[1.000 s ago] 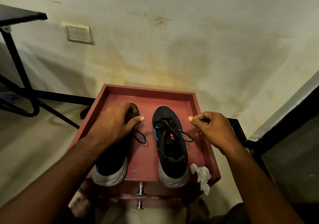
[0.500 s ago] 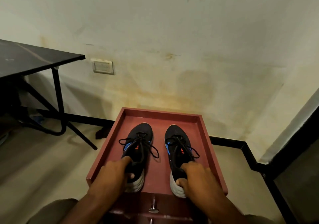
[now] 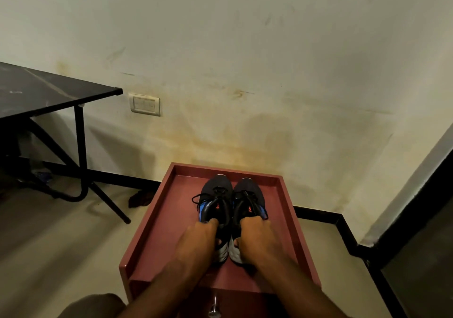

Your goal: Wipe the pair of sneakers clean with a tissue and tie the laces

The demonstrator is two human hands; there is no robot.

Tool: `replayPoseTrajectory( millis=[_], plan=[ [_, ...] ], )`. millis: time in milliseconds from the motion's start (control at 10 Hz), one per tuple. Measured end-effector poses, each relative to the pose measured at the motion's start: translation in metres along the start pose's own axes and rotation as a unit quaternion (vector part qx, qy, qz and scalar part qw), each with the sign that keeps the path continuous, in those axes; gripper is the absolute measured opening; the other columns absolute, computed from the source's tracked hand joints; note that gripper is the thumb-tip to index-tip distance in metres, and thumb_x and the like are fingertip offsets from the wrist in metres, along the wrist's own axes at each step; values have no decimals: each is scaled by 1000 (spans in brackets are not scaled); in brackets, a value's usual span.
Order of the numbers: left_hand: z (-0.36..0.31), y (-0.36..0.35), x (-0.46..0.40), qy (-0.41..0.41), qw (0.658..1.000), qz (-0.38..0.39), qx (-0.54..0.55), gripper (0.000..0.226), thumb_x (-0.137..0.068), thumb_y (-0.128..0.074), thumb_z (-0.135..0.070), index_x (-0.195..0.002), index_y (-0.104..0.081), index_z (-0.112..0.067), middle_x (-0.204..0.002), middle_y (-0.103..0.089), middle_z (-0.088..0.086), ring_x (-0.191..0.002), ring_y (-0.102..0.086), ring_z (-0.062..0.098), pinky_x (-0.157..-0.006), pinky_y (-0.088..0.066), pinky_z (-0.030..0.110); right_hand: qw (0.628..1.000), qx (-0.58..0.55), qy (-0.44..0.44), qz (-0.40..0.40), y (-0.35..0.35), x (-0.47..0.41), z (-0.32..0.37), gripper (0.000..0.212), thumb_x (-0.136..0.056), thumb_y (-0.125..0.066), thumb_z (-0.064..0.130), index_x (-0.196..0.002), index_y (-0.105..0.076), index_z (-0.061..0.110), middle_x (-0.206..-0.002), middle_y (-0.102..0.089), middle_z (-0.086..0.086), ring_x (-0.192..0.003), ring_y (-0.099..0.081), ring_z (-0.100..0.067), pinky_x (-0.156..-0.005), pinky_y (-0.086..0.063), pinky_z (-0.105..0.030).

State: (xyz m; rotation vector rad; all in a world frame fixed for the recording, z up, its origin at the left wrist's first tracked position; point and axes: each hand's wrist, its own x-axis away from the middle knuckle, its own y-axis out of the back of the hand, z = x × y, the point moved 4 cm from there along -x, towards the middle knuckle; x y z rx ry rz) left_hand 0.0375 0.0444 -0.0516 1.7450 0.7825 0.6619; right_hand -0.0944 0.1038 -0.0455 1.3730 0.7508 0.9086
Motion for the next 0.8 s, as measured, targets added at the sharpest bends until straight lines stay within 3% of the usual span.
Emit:
replayPoseTrajectory(
  millis=[200, 500, 600, 700, 800],
  plan=[
    [2, -2, -5, -13, 1000, 6, 8, 28, -101, -58, -25, -127, -55, -15, -113, -67, 9, -103, -67, 28, -83, -57, 39, 1000, -8, 7, 14, -7, -15, -12, 21, -92, -70, 37, -105, -68, 20, -107, -69, -6, -104, -66, -32, -81, -59, -39],
    [1, -2, -3, -14, 1000, 5, -6, 32, -100, -59, -24, -131, -54, -17, -116, -67, 9, -105, -66, 26, -80, -51, 34, 1000, -1, 22, 22, -11, -20, -17, 22, -91, -68, 42, -104, -67, 25, -107, -71, -3, -102, -68, -32, -82, -57, -40],
    [-7, 10, 8, -14, 999, 34, 14, 40, -100, -58, -22, -140, -51, -20, -116, -65, 5, -102, -65, 22, -83, -54, 32, 998, -15, 28, 63, -6, -10, -17, 28, -90, -67, 43, -109, -64, 23, -114, -69, -6, -104, -67, -33, -85, -57, -42],
    [-10, 43, 10, -17, 999, -14, -24, 52, -105, -49, -43, -152, -40, -24, -120, -67, 11, -106, -66, 26, -76, -46, 30, 998, -30, 34, 42, 18, 2, -20, 34, -89, -66, 53, -100, -66, 20, -101, -69, -6, -93, -67, -29, -75, -56, -38],
    [-5, 84, -5, -5, 988, -137, -67, 59, -101, -38, -62, -141, -44, -18, -111, -69, 14, -101, -67, 33, -75, -51, 38, 991, -91, 23, -90, 56, 5, -25, 33, -94, -61, 51, -91, -70, 20, -91, -70, -4, -86, -68, -27, -72, -56, -37]
  ],
)
